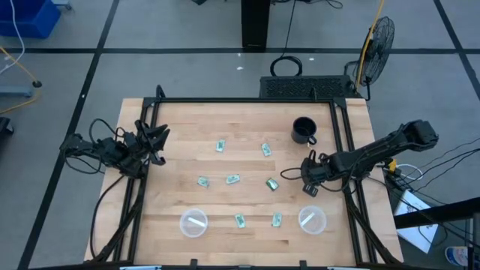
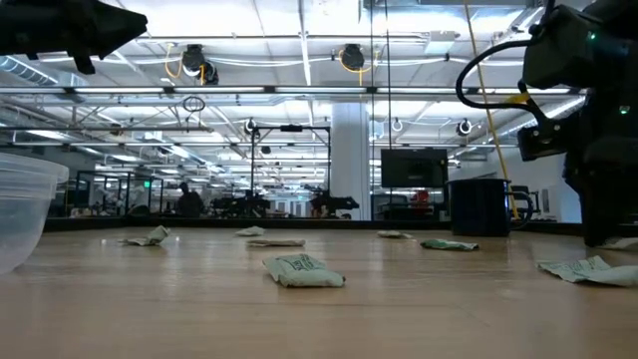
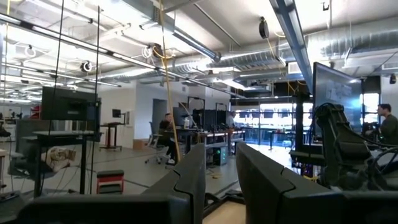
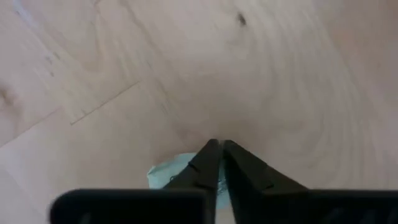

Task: Pick and place Stevia / Truvia into bins
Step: Put the stevia packet into the right transparent container, then put the stevia packet into the left transparent container

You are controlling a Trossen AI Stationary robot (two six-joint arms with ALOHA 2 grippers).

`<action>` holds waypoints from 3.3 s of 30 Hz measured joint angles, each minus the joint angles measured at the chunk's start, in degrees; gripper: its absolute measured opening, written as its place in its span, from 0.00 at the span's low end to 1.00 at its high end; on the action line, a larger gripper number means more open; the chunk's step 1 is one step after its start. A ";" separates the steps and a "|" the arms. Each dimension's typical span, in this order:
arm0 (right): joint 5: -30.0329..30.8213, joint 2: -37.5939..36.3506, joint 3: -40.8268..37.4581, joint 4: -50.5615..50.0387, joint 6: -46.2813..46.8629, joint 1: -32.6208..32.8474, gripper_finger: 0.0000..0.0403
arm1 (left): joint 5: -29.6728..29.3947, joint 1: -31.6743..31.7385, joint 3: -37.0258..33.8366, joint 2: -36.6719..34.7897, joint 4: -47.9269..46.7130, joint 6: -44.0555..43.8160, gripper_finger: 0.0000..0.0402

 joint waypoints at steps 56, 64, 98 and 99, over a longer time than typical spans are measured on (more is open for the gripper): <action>-10.57 9.70 10.32 15.91 19.27 26.93 0.06 | 0.02 0.00 0.00 0.00 -3.26 -6.77 0.23; -10.62 8.83 10.32 15.55 19.51 26.91 0.15 | 0.08 0.02 0.00 0.02 -3.26 -7.84 0.23; 43.34 -17.95 3.87 26.83 -28.07 19.19 0.07 | 14.27 18.56 25.33 58.33 -42.67 -38.18 0.23; 43.37 -17.96 3.57 27.47 -28.49 18.37 0.08 | 15.44 19.90 25.33 59.44 -40.22 -37.90 0.23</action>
